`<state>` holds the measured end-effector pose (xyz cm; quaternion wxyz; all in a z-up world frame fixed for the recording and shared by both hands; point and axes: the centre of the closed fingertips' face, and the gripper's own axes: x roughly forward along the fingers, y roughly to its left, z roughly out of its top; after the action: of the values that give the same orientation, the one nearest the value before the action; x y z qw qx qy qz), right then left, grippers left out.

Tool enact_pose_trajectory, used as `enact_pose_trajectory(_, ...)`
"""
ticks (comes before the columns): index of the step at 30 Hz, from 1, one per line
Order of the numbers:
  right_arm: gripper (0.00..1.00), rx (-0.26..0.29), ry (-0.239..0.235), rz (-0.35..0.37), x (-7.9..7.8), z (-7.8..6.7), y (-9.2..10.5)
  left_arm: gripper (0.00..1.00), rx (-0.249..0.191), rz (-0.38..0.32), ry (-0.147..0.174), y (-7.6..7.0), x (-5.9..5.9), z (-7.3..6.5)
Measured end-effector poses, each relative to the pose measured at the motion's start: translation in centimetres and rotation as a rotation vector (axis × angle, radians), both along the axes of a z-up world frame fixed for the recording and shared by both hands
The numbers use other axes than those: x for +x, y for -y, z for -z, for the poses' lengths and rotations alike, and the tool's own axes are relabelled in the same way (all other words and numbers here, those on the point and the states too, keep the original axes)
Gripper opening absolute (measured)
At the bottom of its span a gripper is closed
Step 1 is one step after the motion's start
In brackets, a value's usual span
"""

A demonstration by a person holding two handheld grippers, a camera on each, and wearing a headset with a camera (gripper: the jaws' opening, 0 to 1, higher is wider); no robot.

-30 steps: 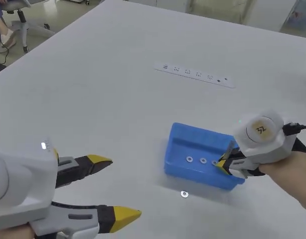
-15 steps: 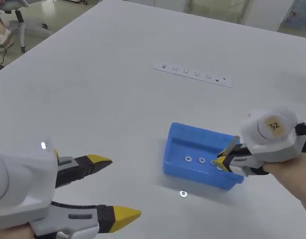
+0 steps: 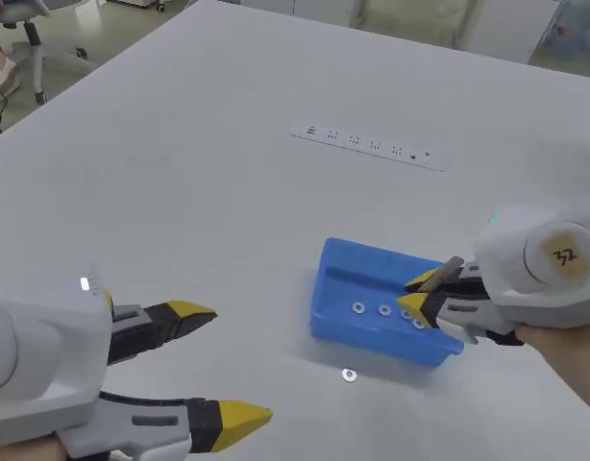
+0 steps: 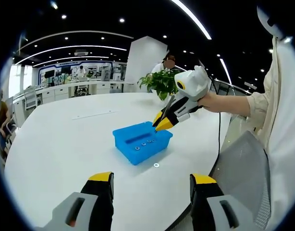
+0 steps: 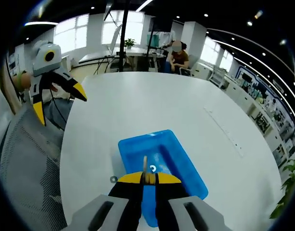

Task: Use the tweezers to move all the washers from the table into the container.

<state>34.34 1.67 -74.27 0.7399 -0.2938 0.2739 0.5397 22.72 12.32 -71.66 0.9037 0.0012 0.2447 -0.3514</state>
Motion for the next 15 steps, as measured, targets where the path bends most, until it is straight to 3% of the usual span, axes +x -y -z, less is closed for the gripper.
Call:
enact_pose_trajectory(8, 0.05, 0.004, -0.025, -0.073, -2.7, 0.6, -1.5, 0.64, 0.002, 0.007, 0.002, 0.2, 0.0, -0.1)
enact_pose_trajectory(15, 0.05, -0.007, -0.088, -0.15, -4.9, 2.5, -2.6, 0.64, 0.002, 0.012, 0.0, 0.4, -0.1, -0.1)
